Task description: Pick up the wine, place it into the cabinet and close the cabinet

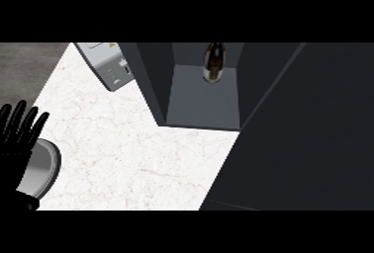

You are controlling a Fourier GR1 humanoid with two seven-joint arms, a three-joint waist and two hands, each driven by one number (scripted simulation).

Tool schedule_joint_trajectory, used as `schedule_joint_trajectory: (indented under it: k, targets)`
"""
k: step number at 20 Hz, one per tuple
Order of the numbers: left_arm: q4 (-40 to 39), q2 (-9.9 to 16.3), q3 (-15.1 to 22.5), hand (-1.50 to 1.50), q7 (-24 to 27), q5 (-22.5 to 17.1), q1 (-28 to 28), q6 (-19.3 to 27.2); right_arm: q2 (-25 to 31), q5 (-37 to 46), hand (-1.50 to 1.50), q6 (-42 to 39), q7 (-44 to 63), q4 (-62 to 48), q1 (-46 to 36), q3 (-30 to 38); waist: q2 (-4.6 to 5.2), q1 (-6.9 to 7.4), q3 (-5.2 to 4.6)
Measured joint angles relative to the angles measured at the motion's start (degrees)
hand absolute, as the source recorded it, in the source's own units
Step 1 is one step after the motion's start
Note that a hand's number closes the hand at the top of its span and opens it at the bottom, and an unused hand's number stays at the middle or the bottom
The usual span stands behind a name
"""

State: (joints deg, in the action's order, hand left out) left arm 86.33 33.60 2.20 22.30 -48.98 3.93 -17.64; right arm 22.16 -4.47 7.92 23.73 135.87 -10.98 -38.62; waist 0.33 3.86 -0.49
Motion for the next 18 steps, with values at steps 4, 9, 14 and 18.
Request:
schedule_joint_trajectory:
  k: [4,9,14,18]
  targets:
    - [-0.6,-0.2,-0.6,-1.5,0.8,0.4,0.5,-0.9,-11.4,0.3,1.5,3.5,6.9,-7.3,-11.9,-2.6,-0.18,-0.36,0.15]
    - [-0.5,-0.6,-1.6,-1.5,0.2,-0.7,1.3,-1.9,-18.8,-2.0,1.5,9.1,10.7,-20.2,-28.6,-0.3,-0.29,-1.04,0.41]
    - [-0.4,-1.3,-2.8,-1.5,-0.1,-0.6,2.0,-2.4,-21.1,-7.5,1.5,12.4,9.1,-32.7,-40.4,3.7,-0.34,-1.7,0.59]
    - [-0.3,-1.9,-3.8,-1.5,0.1,0.1,2.7,-3.9,-21.8,-11.7,1.5,13.4,6.5,-39.7,-45.0,6.2,-0.39,-2.26,0.77]
